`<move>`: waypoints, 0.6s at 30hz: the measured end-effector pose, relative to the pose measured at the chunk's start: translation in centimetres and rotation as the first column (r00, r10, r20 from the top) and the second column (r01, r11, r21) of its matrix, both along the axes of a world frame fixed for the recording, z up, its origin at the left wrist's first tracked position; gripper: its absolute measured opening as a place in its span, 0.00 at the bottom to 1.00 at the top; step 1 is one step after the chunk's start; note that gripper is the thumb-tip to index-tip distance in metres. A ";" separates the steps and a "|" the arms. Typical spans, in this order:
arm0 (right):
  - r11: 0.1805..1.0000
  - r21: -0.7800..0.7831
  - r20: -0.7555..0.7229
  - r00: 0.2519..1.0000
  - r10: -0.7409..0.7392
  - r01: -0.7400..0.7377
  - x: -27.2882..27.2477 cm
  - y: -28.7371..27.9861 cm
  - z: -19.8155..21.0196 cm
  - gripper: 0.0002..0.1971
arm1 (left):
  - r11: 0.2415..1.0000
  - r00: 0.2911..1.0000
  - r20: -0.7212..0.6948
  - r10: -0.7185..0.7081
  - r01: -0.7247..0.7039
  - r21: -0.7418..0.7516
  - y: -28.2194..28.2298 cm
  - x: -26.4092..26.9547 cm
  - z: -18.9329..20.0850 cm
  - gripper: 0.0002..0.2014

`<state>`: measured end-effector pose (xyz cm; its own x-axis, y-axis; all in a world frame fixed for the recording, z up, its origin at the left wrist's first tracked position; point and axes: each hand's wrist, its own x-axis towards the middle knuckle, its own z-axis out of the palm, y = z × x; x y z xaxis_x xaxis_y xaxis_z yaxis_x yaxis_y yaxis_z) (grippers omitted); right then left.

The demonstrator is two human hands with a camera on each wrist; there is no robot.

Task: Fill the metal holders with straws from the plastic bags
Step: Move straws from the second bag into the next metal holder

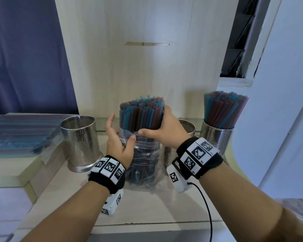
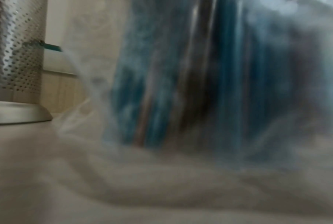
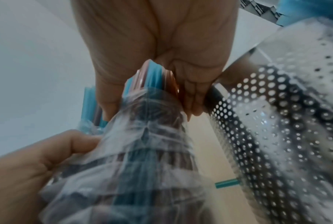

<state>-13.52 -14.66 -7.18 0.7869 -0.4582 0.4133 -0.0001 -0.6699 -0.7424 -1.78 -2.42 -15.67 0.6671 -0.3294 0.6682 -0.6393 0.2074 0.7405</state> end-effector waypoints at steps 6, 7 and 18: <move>0.998 -0.057 -0.015 1.000 0.020 -0.020 0.0 0.2 -0.1 0.43 | 1.000 1.000 -0.002 0.012 -0.012 0.028 0.2 0.3 0.0 0.42; 0.998 -0.055 -0.028 0.999 0.021 -0.023 0.0 0.1 -0.1 0.43 | 0.998 1.000 -0.010 0.017 -0.017 0.065 0.2 0.3 -0.1 0.42; 0.987 -0.158 -0.067 0.998 0.017 -0.027 -0.1 -0.9 0.4 0.41 | 0.958 0.998 -0.038 0.049 -0.037 0.285 0.1 -0.3 0.6 0.47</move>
